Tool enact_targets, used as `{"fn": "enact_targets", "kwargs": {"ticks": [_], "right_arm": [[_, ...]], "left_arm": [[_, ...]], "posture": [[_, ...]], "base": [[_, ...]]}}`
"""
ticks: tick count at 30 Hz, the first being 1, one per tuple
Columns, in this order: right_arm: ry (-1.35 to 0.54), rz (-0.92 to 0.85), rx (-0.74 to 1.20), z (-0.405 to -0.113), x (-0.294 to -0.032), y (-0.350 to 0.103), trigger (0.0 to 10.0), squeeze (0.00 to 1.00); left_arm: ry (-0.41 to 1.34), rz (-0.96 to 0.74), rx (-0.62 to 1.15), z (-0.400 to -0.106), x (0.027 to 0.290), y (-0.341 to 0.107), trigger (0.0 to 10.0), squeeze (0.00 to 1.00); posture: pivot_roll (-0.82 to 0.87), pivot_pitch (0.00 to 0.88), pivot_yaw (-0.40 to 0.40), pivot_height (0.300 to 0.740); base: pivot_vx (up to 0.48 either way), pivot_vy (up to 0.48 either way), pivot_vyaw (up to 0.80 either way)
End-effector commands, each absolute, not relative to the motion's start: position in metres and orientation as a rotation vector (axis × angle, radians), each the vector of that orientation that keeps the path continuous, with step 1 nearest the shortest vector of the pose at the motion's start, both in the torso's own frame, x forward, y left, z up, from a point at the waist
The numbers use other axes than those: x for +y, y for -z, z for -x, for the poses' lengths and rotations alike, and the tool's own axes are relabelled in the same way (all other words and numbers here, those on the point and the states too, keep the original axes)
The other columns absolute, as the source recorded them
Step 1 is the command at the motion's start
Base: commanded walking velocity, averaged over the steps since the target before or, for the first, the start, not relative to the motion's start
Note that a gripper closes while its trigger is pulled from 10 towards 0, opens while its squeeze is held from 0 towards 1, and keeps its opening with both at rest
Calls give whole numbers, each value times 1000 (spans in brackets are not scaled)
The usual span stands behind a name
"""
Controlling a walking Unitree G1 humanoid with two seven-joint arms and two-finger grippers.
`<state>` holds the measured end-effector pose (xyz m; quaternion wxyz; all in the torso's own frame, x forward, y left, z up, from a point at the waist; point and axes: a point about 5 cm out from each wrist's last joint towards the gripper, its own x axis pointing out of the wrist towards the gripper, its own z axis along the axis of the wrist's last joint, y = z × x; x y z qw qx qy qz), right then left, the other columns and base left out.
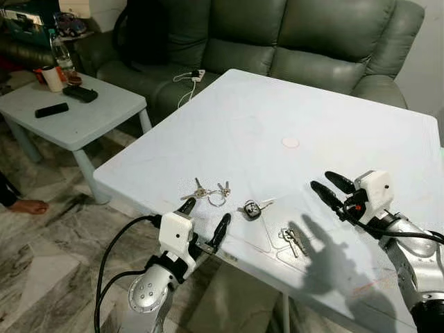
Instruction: Hang keys on a hook
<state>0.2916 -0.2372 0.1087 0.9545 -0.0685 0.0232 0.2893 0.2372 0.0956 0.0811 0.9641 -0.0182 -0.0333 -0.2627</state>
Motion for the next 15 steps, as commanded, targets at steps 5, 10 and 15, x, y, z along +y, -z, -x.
{"fn": "enact_targets", "kwargs": {"ticks": [5, 10, 15], "right_arm": [[-659, 146, 101, -282, -244, -98, 10000, 0], [-655, 167, 82, -276, -248, -96, 10000, 0], [-613, 184, 59, -271, -256, -94, 10000, 0]], "left_arm": [[560, 20, -84, -236, 94, -86, 10000, 0], [563, 16, -83, -236, 95, -86, 10000, 0], [569, 14, -81, -238, 95, -86, 10000, 0]], "posture": [[-26, 47, -46, 721], [-32, 51, -39, 721], [-43, 51, -28, 721]], "base": [[0, 0, 0], [0, 0, 0], [0, 0, 0]]}}
